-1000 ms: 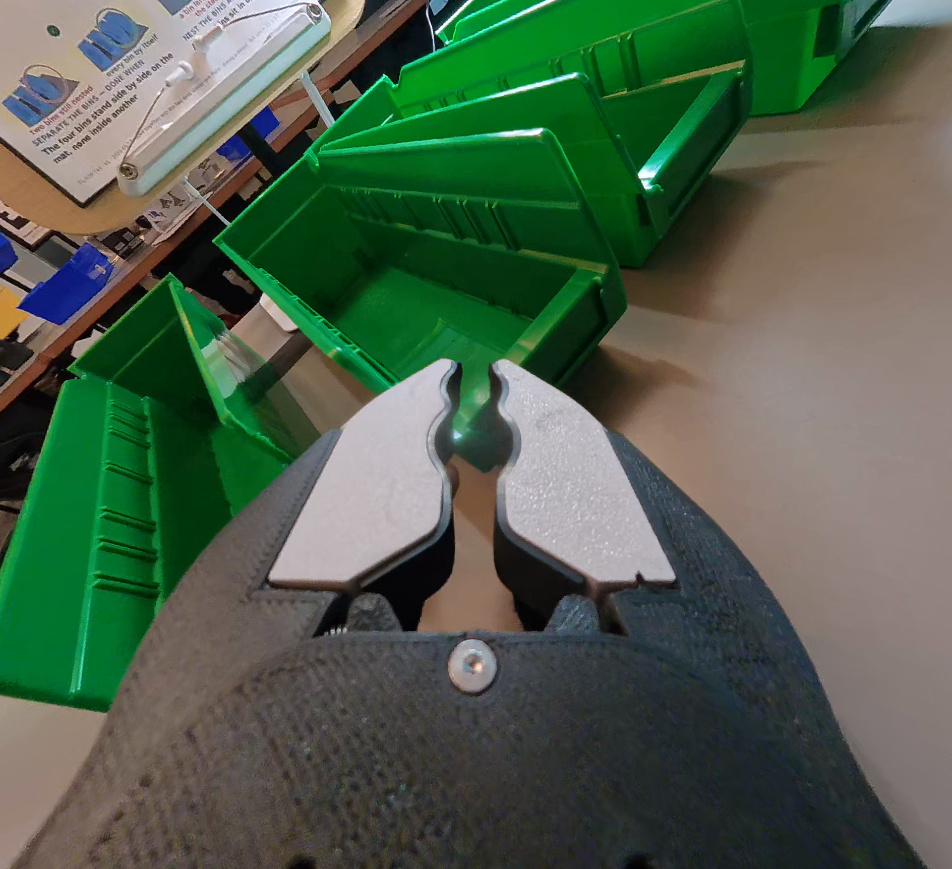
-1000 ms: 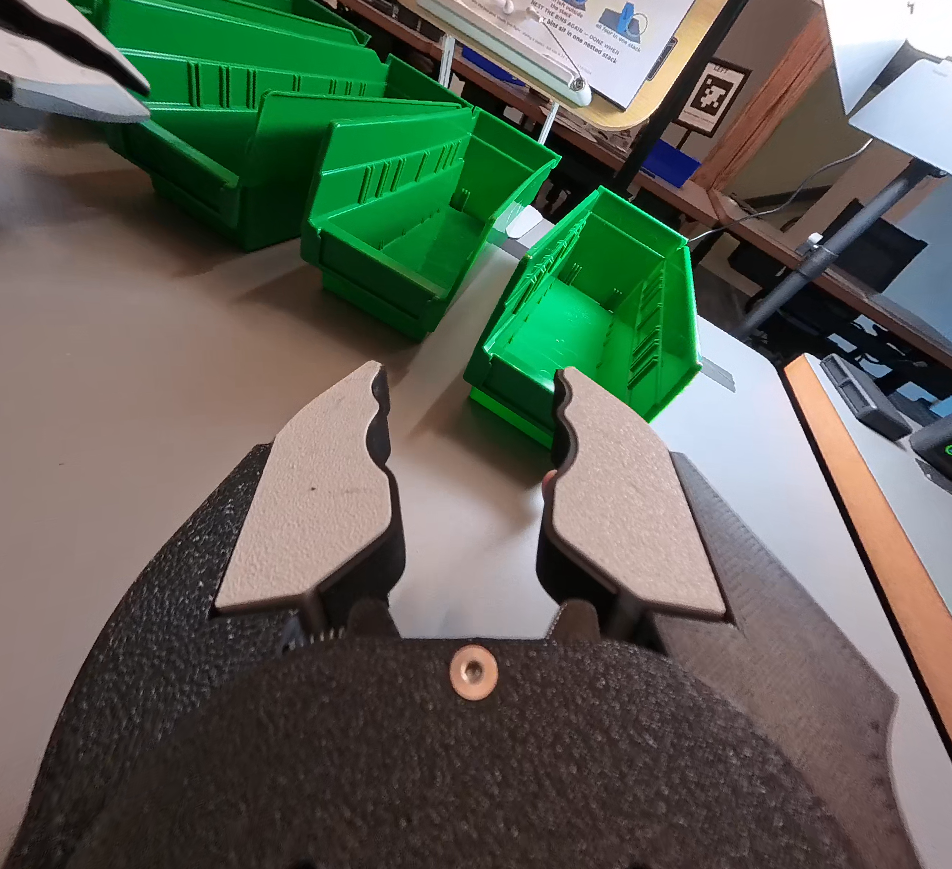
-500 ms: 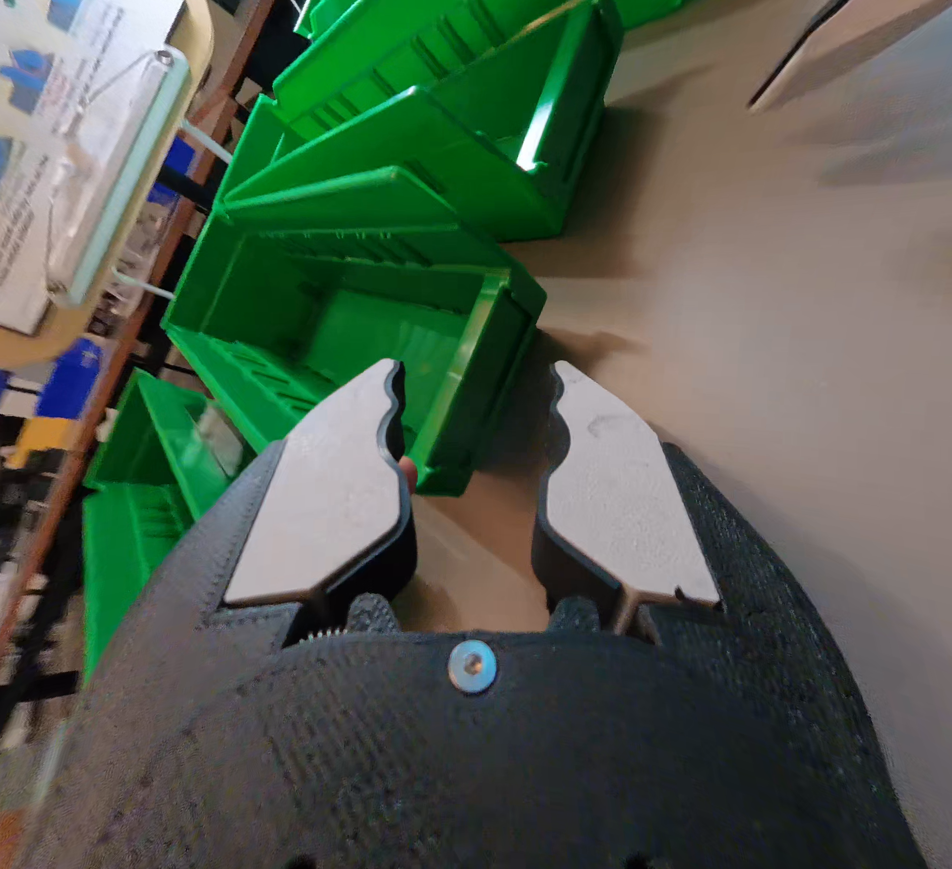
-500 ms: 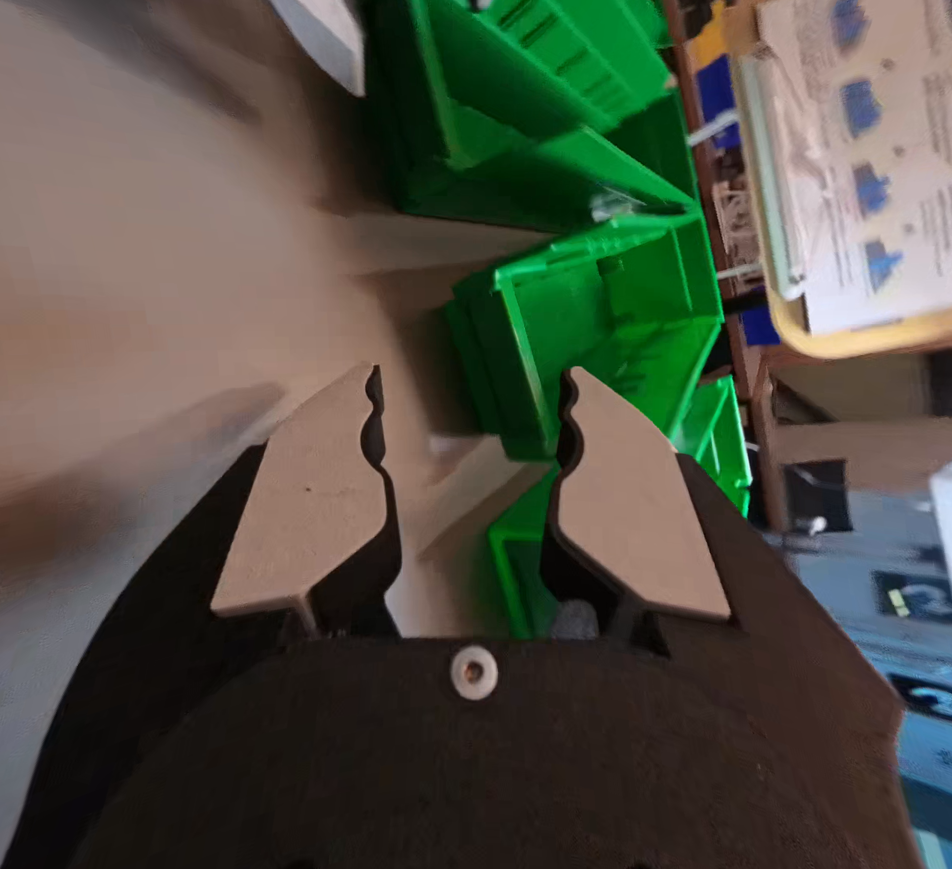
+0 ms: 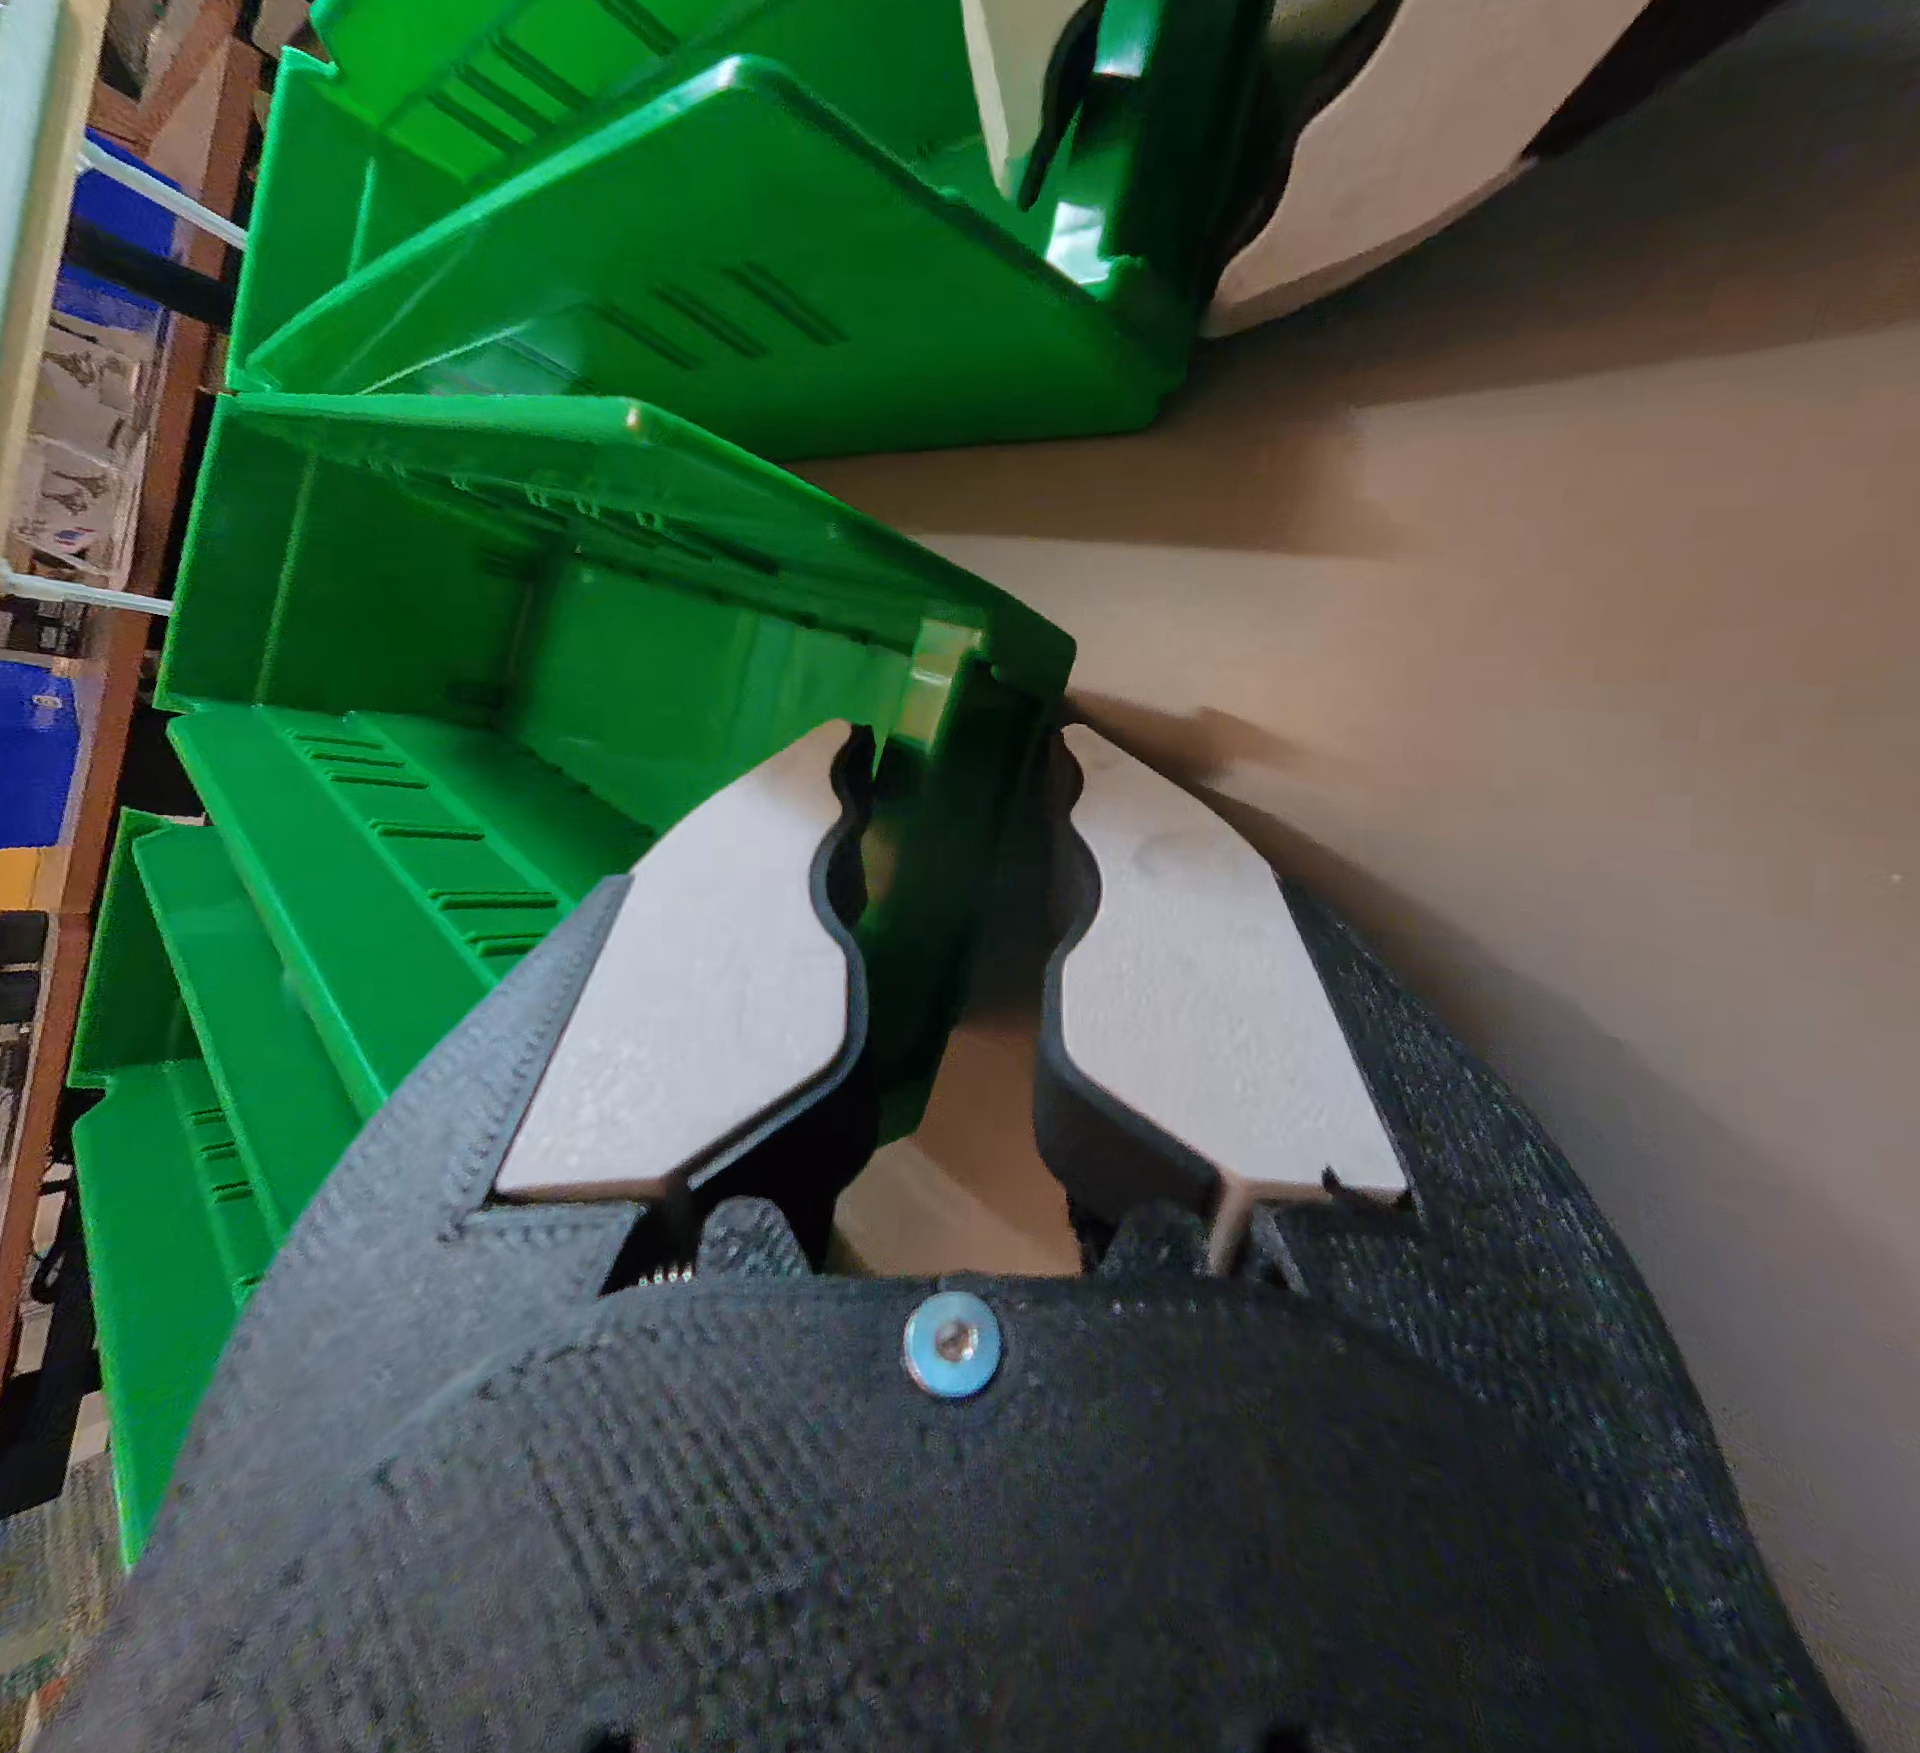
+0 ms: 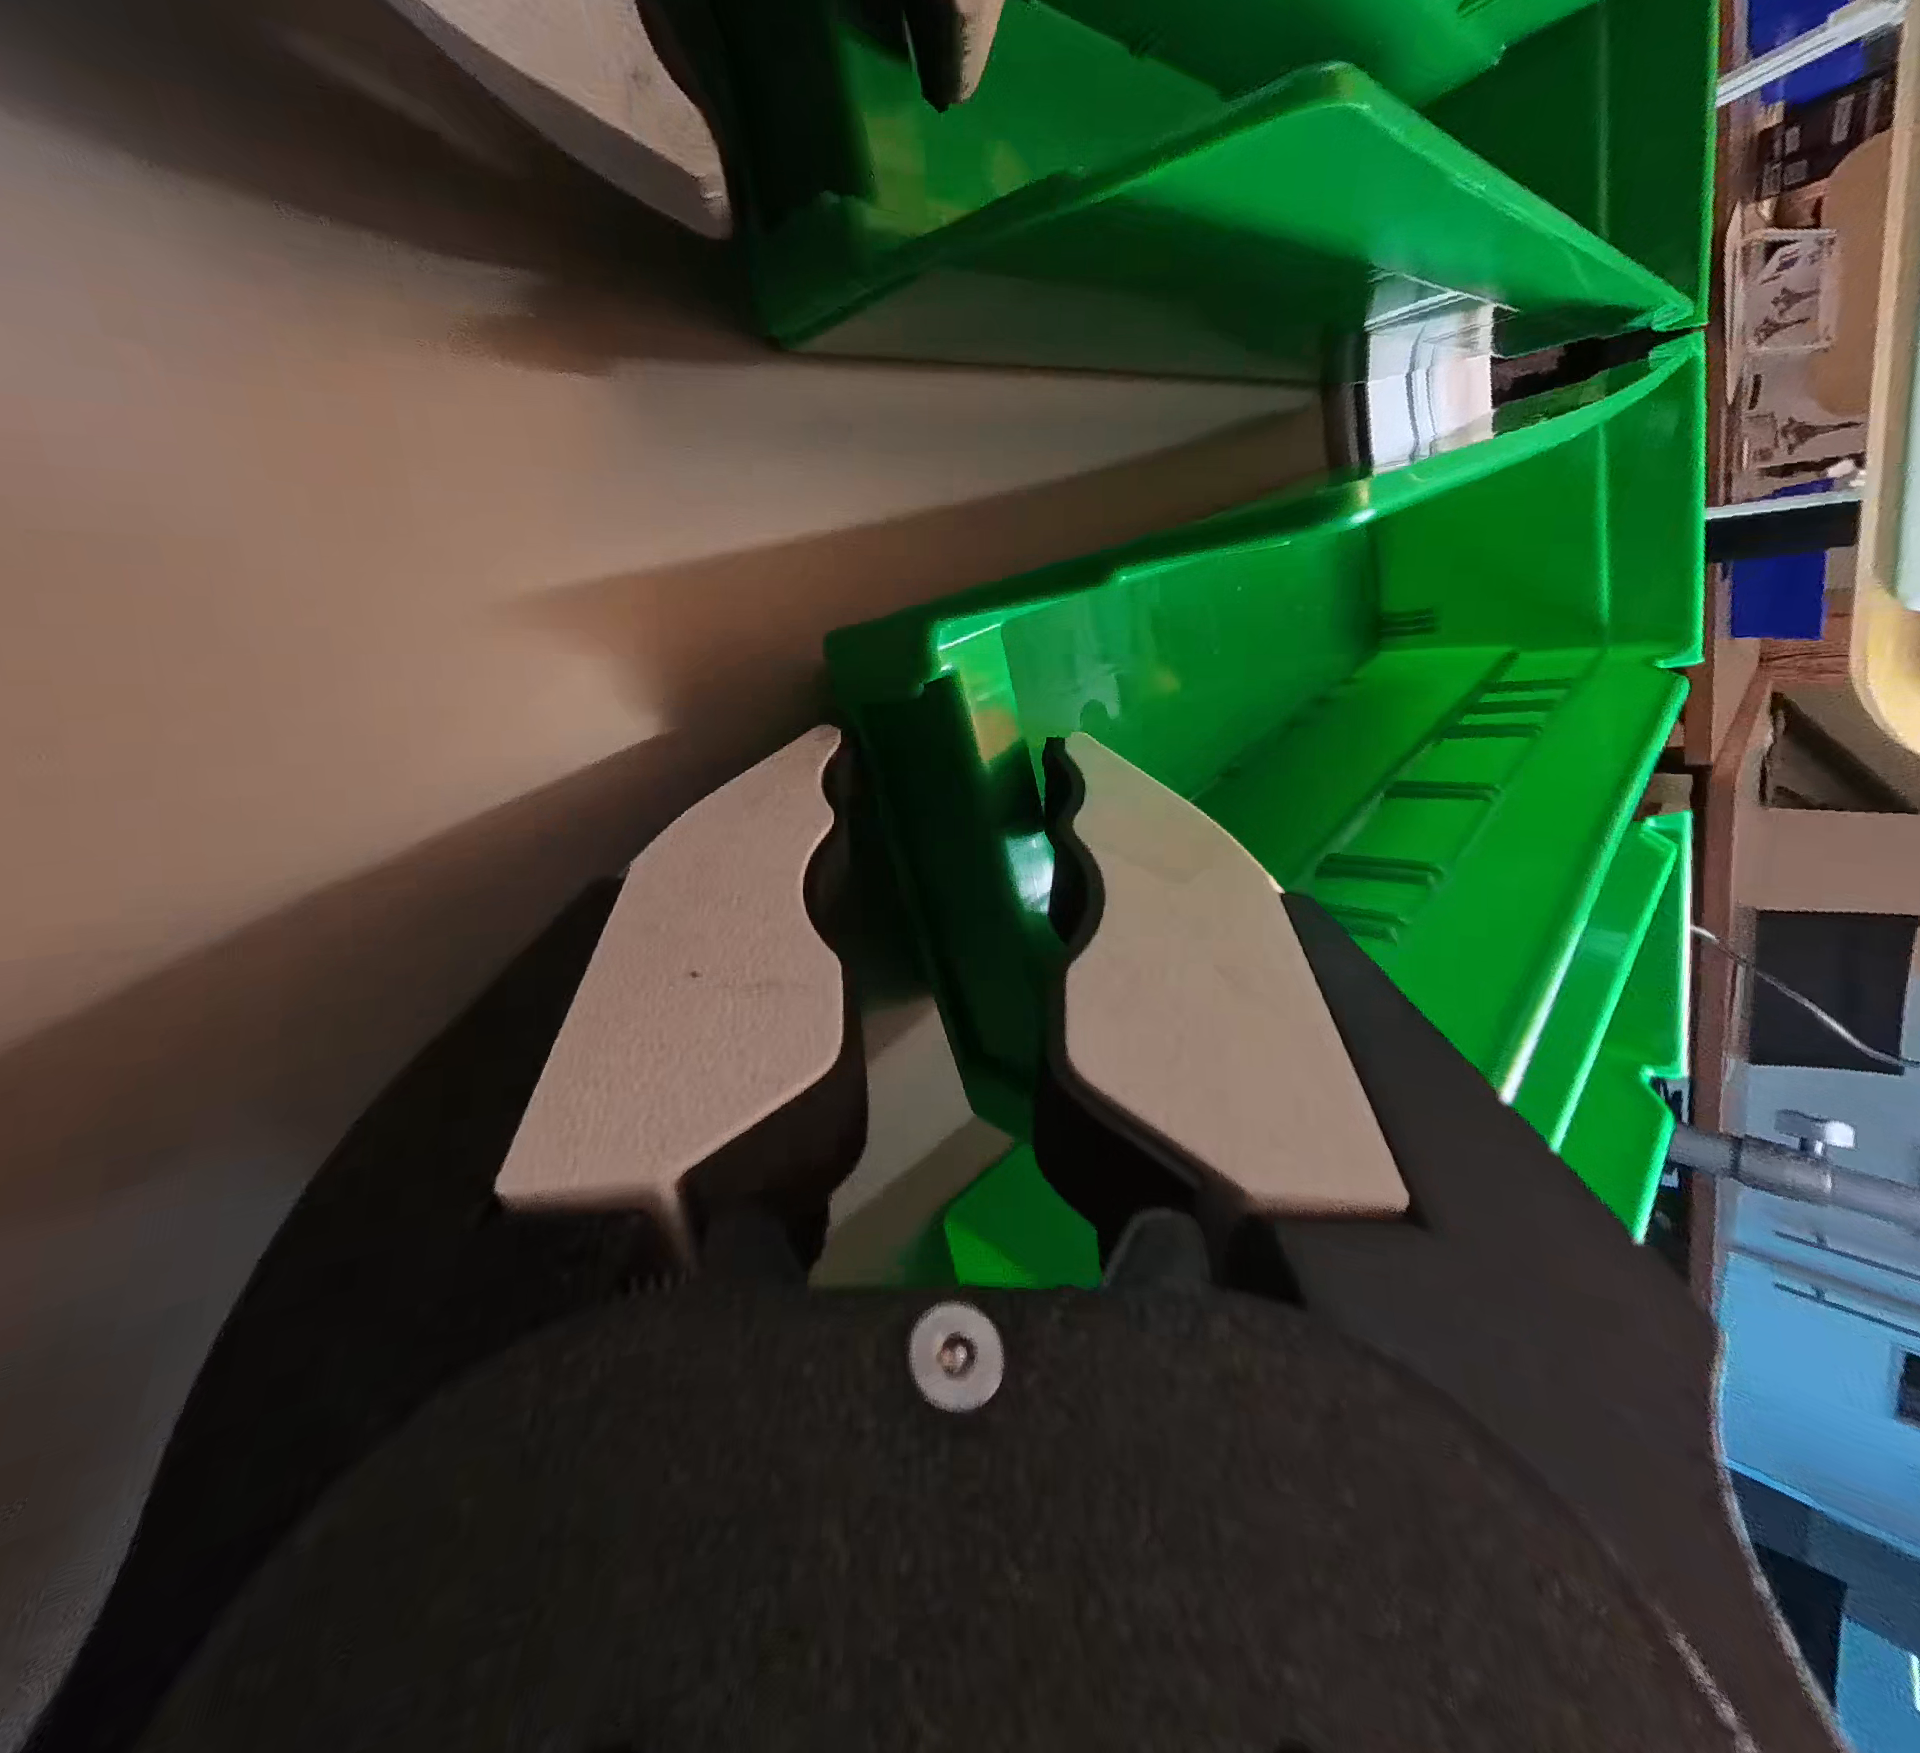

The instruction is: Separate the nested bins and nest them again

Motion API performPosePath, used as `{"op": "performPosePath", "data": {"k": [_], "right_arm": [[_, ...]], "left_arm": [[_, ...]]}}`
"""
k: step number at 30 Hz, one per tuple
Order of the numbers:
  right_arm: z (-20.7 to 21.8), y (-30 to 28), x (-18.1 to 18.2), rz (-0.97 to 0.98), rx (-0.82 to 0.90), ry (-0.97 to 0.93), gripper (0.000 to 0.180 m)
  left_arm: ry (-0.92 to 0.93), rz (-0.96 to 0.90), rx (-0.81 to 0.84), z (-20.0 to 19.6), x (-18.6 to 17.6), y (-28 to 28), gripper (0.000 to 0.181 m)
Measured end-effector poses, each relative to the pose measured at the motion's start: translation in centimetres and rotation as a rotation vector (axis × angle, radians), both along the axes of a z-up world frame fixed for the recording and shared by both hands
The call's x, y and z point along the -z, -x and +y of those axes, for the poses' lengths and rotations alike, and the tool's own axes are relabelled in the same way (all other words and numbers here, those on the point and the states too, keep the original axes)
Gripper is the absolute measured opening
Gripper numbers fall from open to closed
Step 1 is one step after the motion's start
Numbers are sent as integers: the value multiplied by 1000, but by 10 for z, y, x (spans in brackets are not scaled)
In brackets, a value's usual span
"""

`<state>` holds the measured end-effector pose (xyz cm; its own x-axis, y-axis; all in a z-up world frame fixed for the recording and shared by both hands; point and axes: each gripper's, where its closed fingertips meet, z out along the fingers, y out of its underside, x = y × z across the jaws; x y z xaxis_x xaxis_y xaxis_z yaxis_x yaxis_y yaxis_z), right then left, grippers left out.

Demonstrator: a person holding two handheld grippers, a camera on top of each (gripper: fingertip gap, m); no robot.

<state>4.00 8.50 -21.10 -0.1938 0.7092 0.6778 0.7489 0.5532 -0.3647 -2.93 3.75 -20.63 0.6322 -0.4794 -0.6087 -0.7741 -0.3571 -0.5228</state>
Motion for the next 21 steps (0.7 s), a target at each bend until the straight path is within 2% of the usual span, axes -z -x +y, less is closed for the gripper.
{"op": "performPosePath", "data": {"k": [9,21], "right_arm": [[-8,0,-1,38,69,-6,35],[5,10,-1,54,23,-44,34]], "left_arm": [[-3,-16,-52,-7,0,1,33],[-27,7,-28,-2,-1,9,32]]}}
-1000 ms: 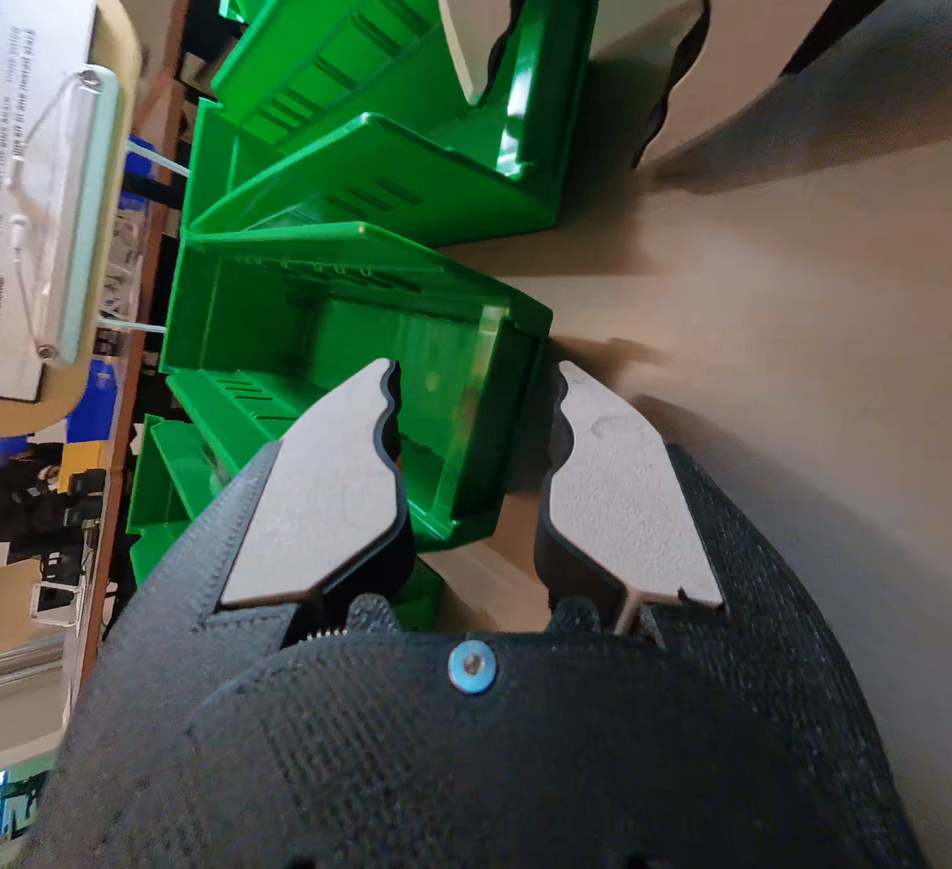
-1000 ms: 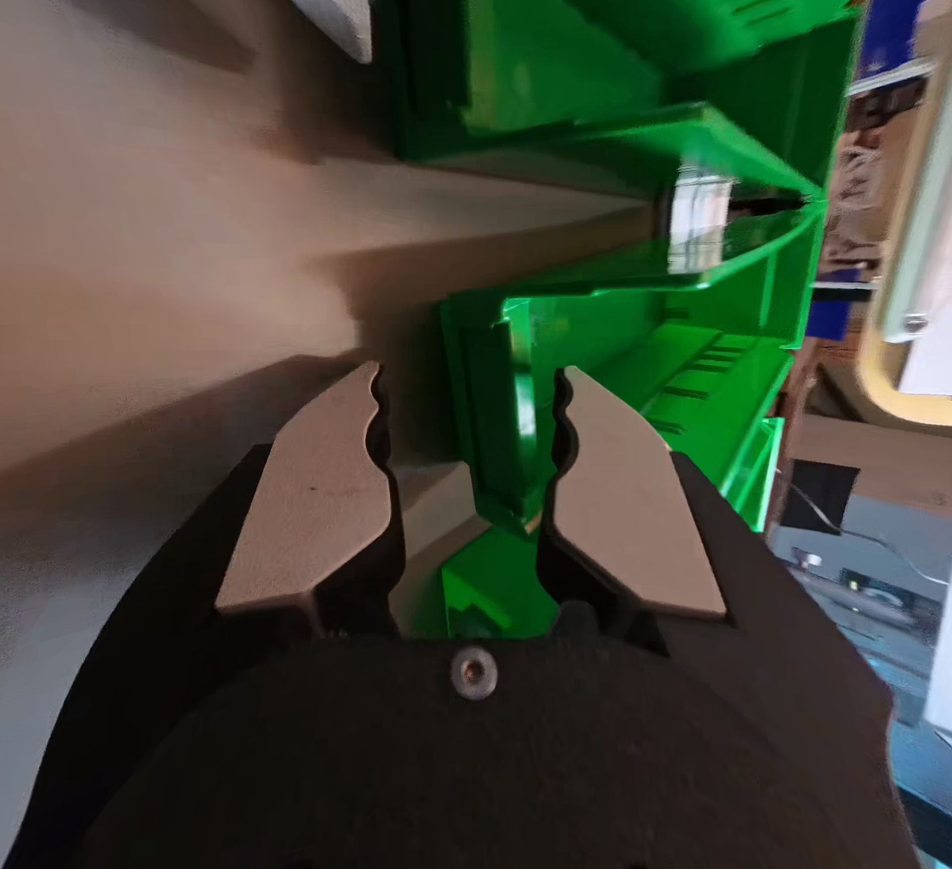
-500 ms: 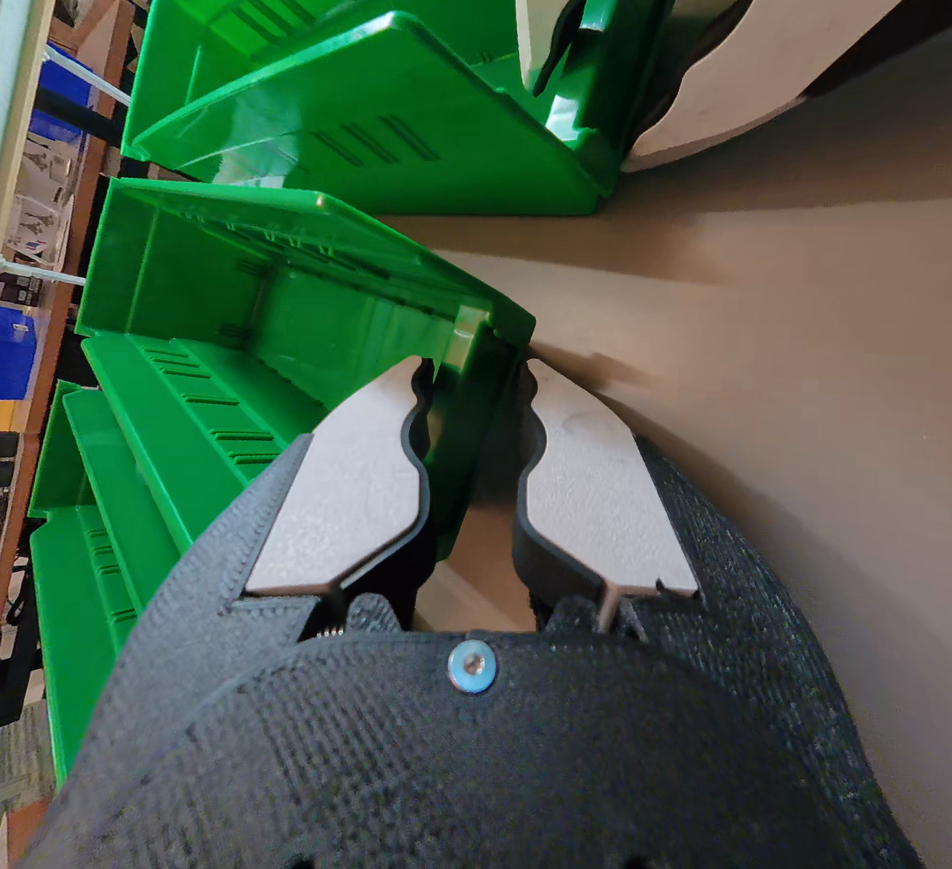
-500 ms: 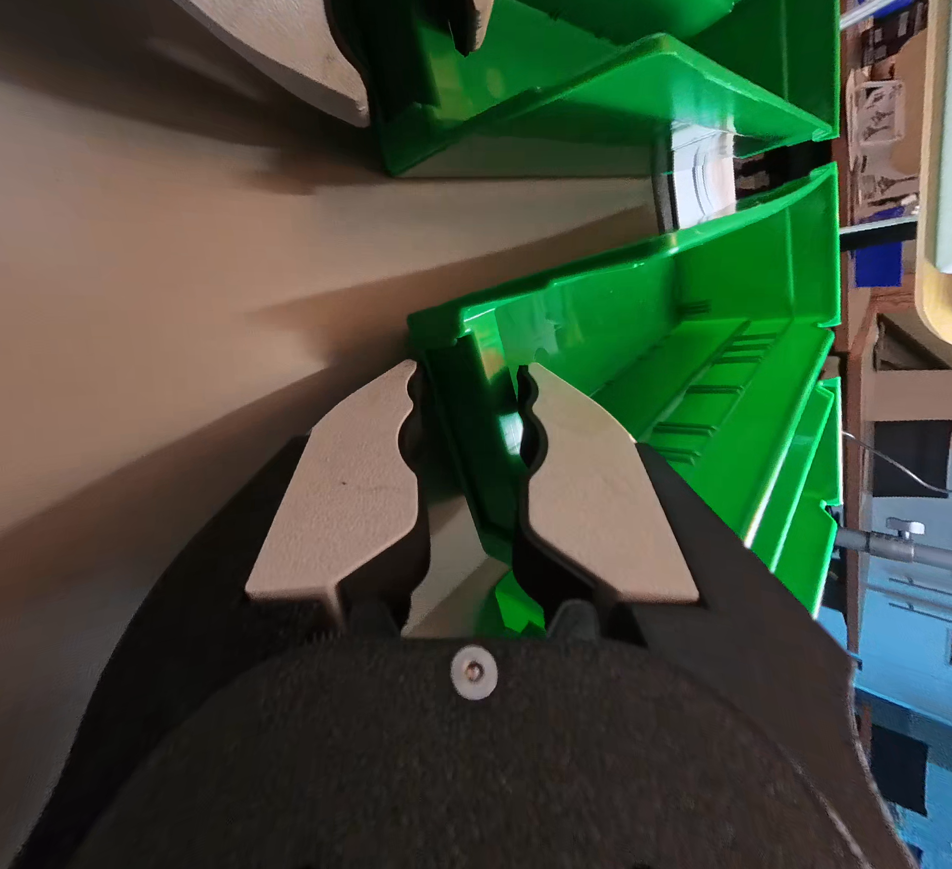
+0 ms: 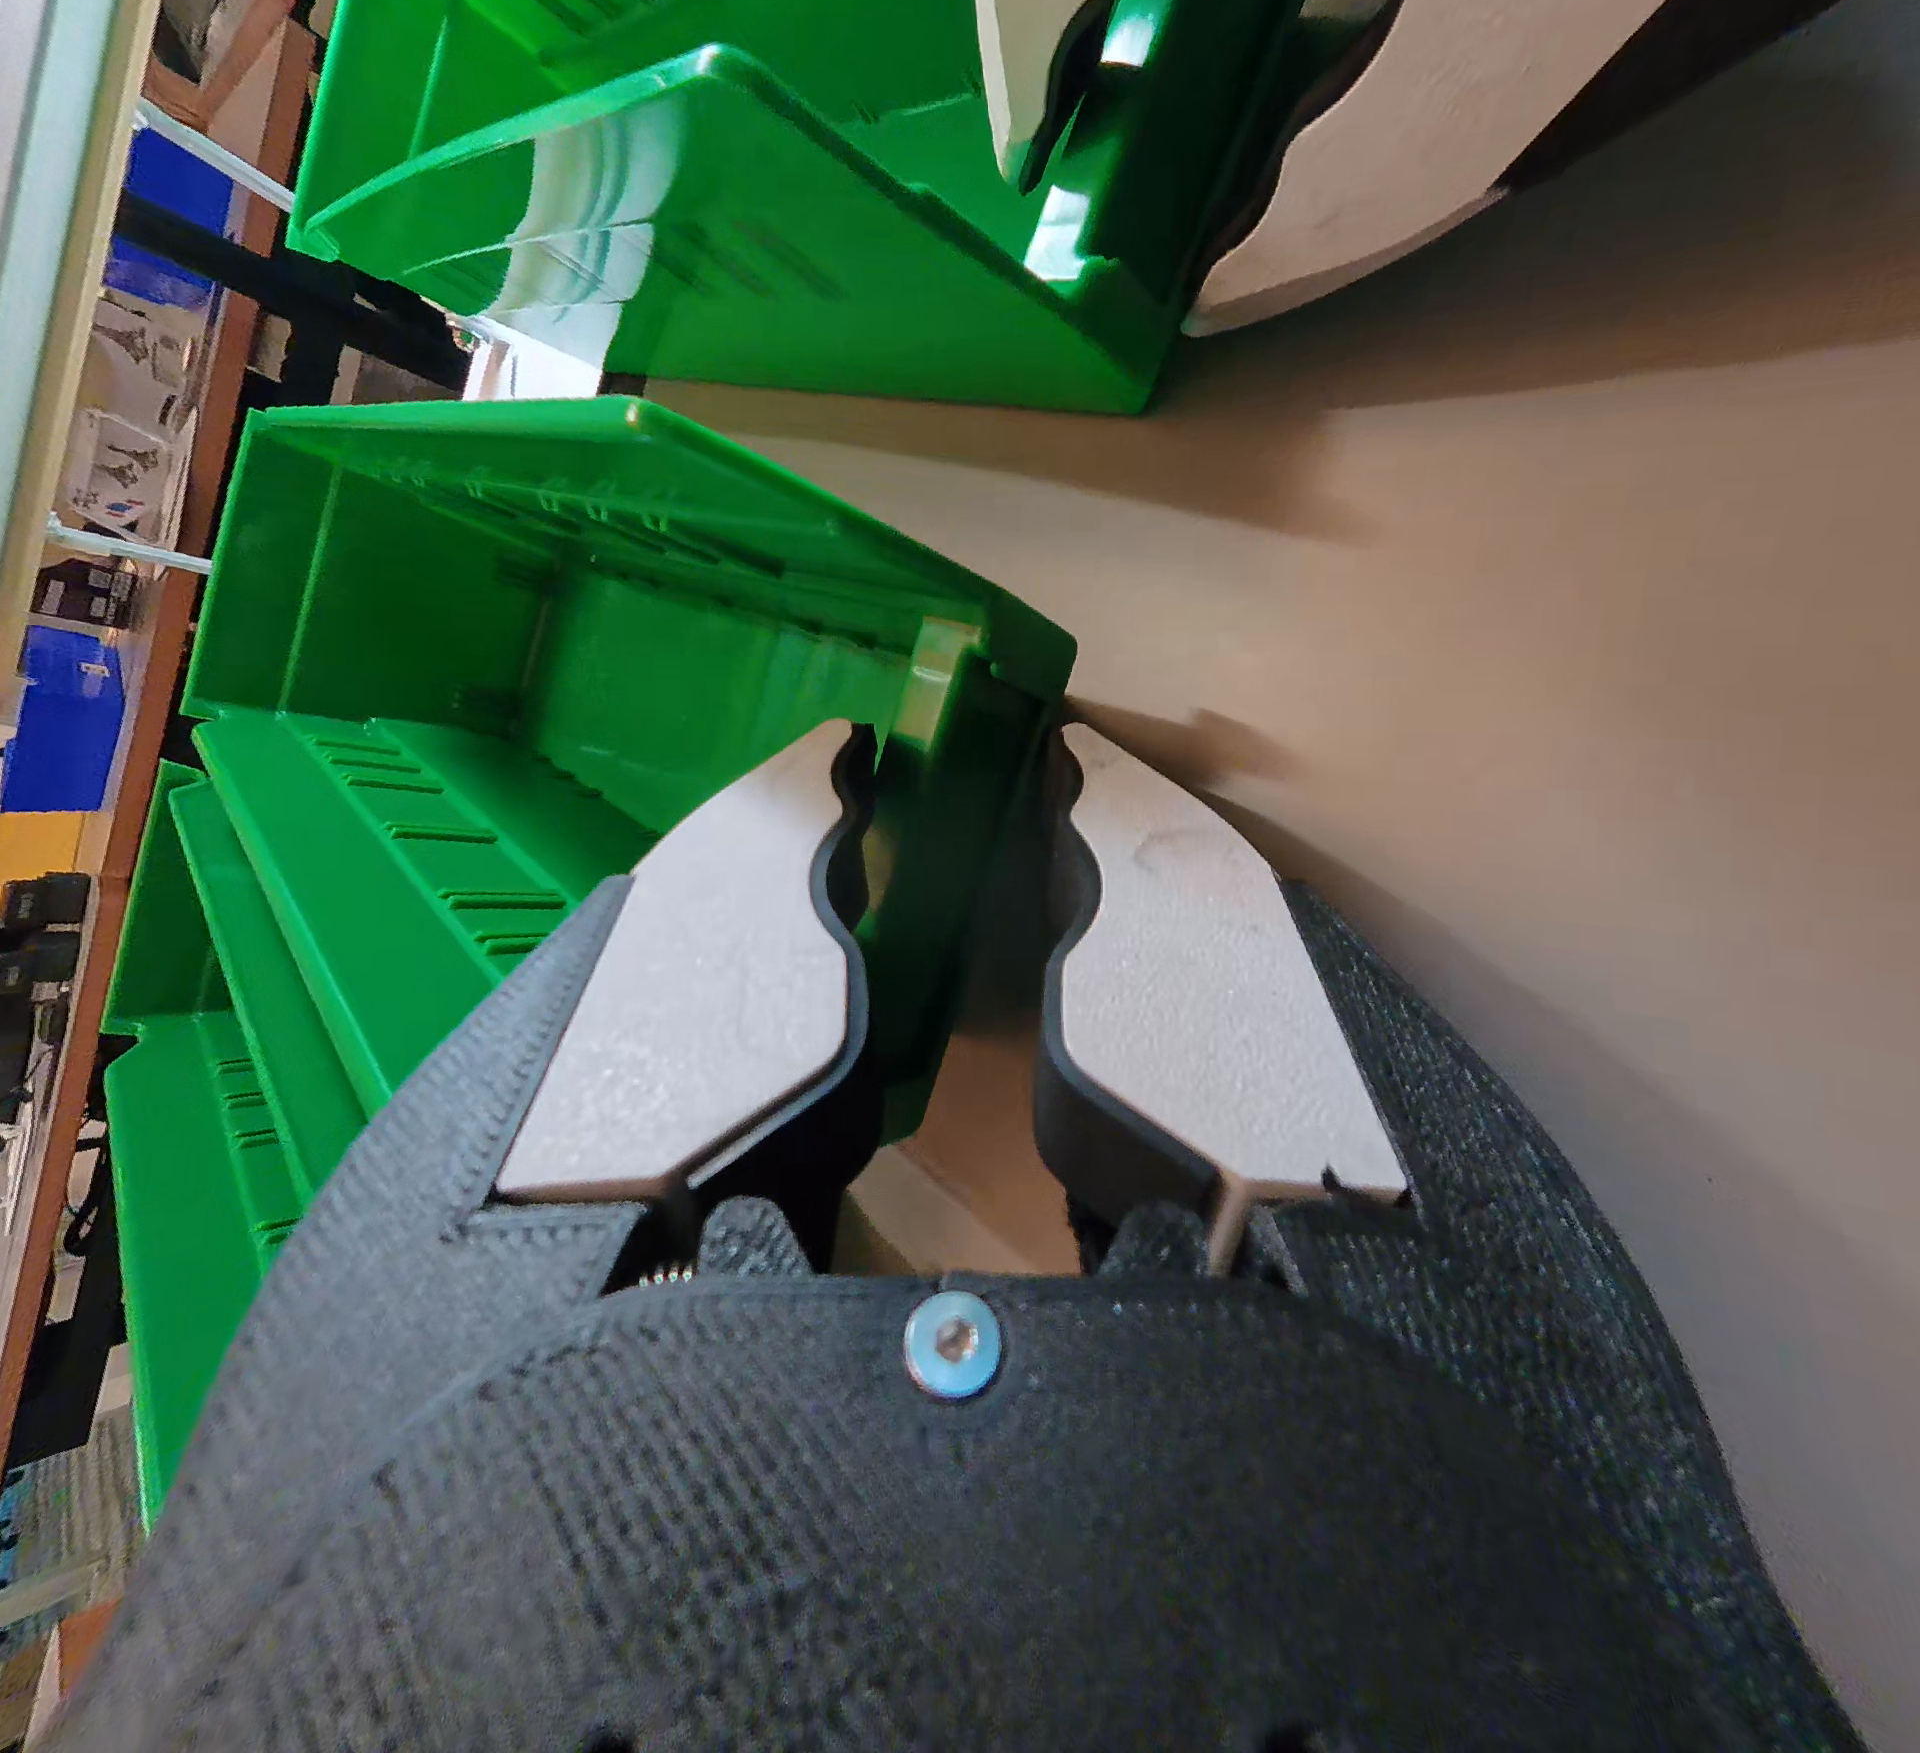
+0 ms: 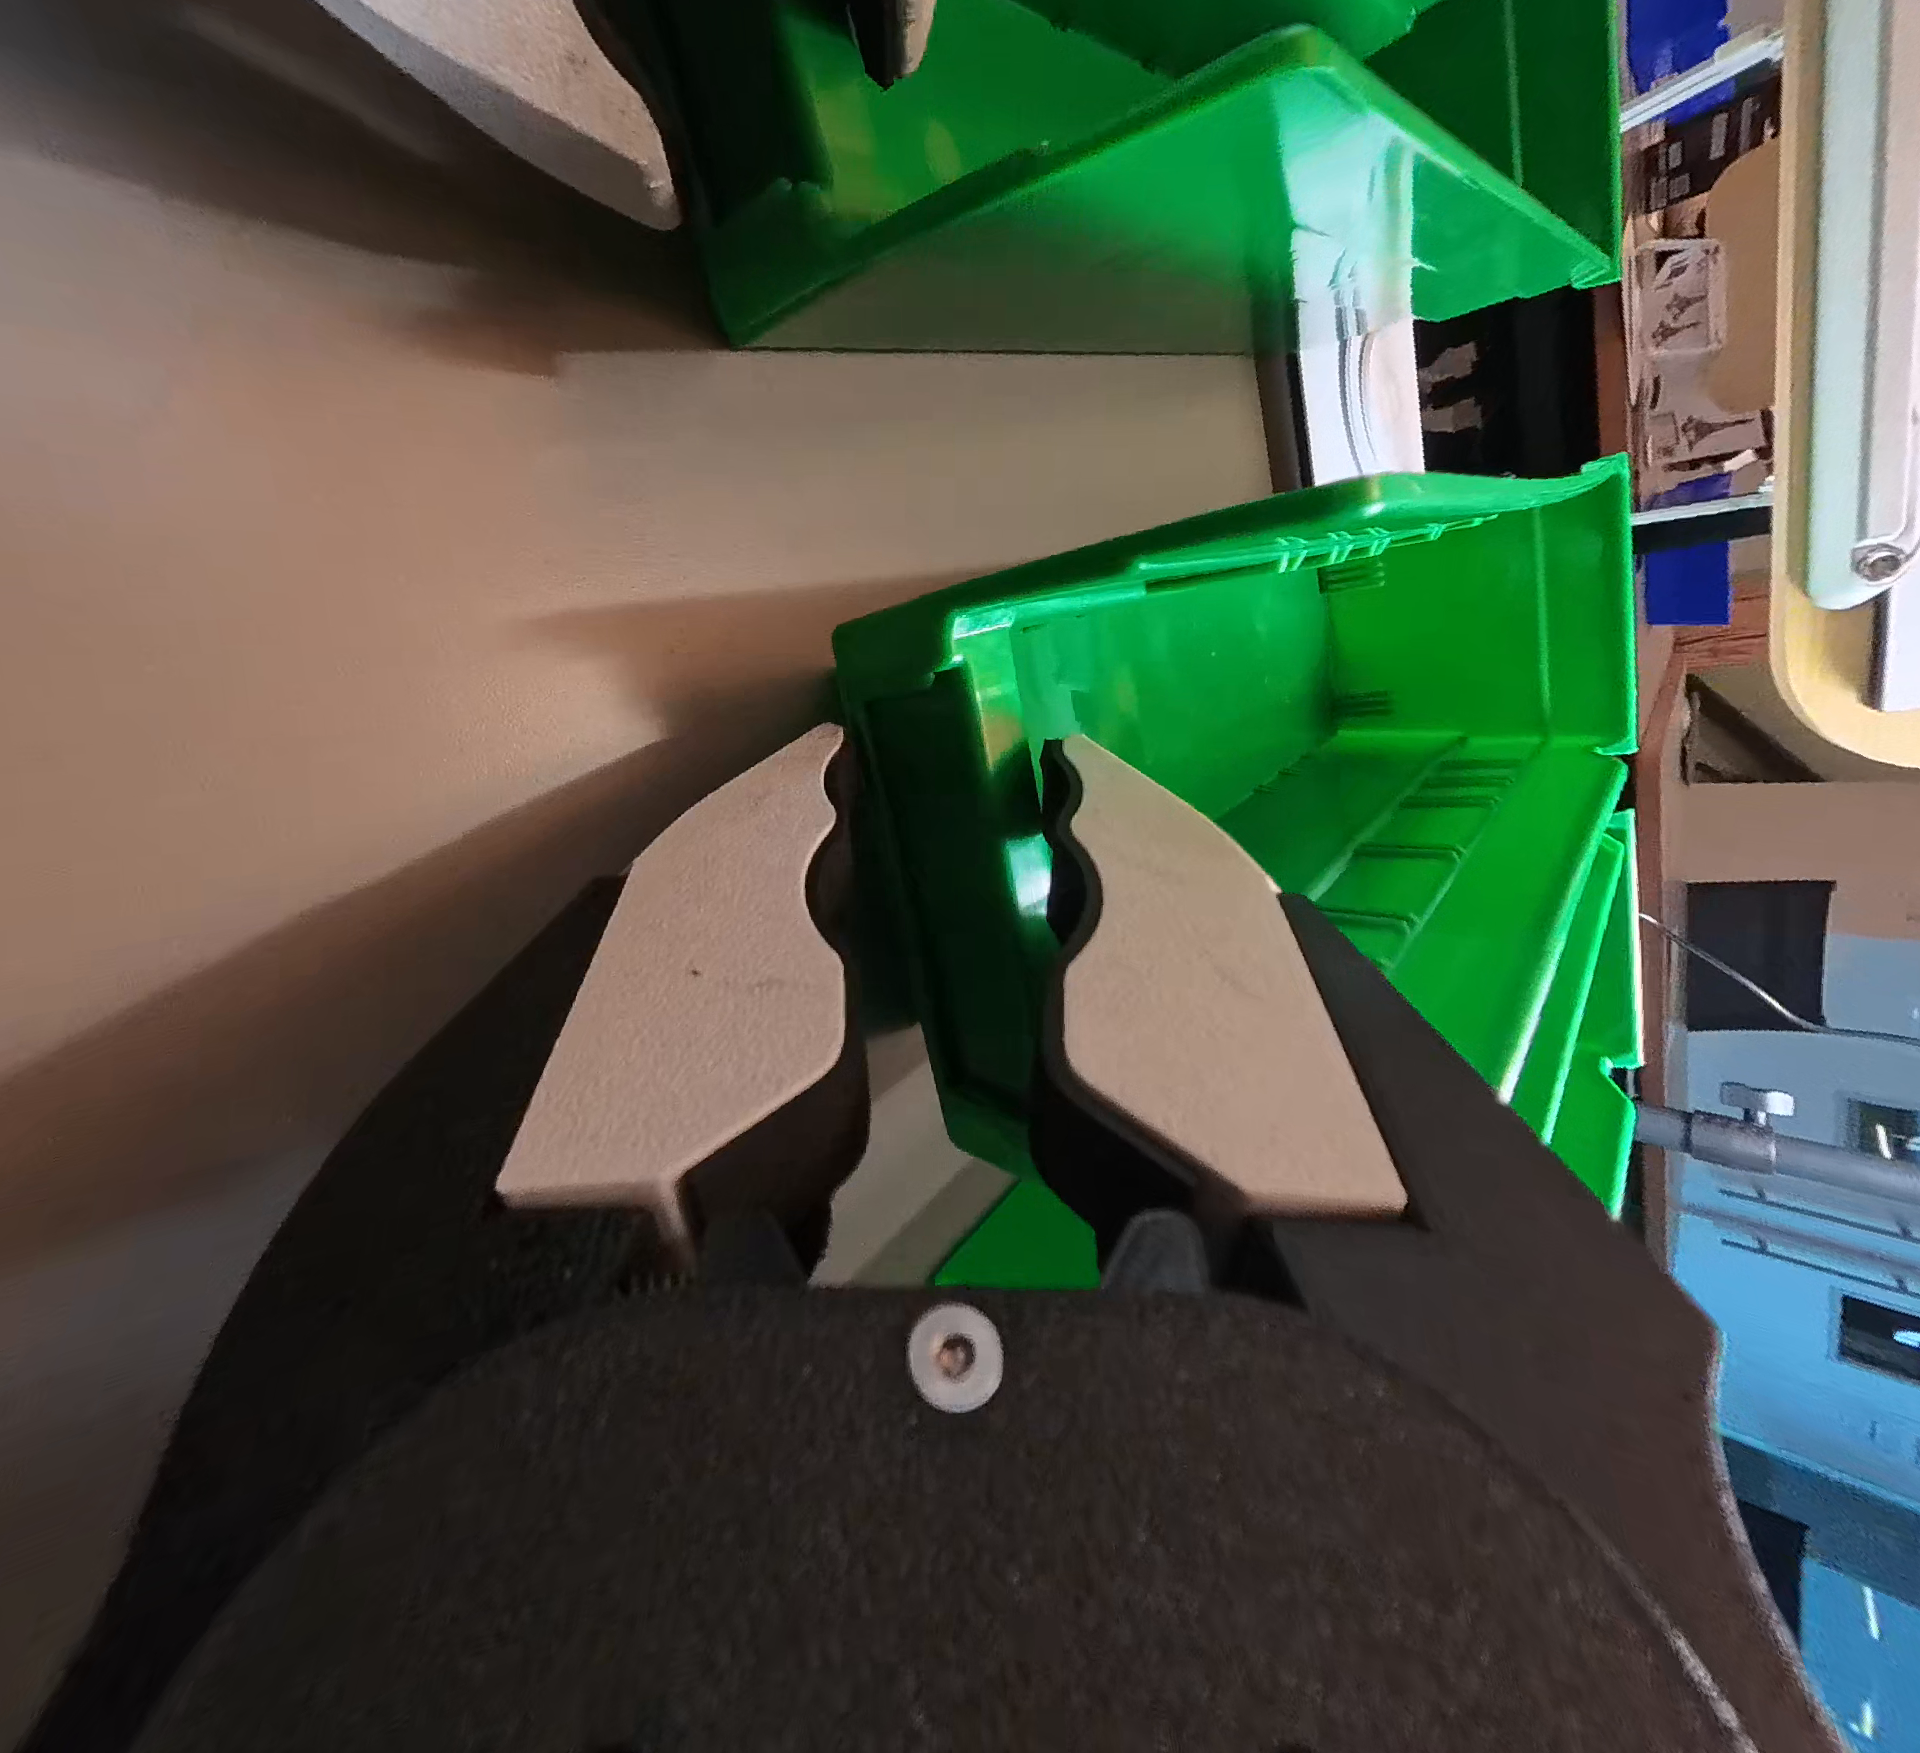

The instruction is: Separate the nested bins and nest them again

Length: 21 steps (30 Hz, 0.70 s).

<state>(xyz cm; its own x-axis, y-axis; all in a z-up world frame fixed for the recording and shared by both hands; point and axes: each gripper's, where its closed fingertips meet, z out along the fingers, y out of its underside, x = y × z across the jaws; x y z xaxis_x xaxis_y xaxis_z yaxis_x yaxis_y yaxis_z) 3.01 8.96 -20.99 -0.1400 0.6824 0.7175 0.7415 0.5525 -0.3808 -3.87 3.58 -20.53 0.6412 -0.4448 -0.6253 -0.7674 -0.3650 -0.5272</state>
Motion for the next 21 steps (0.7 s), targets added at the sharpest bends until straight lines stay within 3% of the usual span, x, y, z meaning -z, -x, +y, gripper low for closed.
{"op": "performPosePath", "data": {"k": [10,14,21], "right_arm": [[0,0,0,0,-8,-5,34],[-7,0,-8,64,-6,73,46],[-29,-34,-96,543,55,335,60]], "left_arm": [[-17,12,20,2,-1,2,32],[-48,-145,47,-6,-18,-13,40],[-263,-548,-23,-40,-96,4,45]]}}
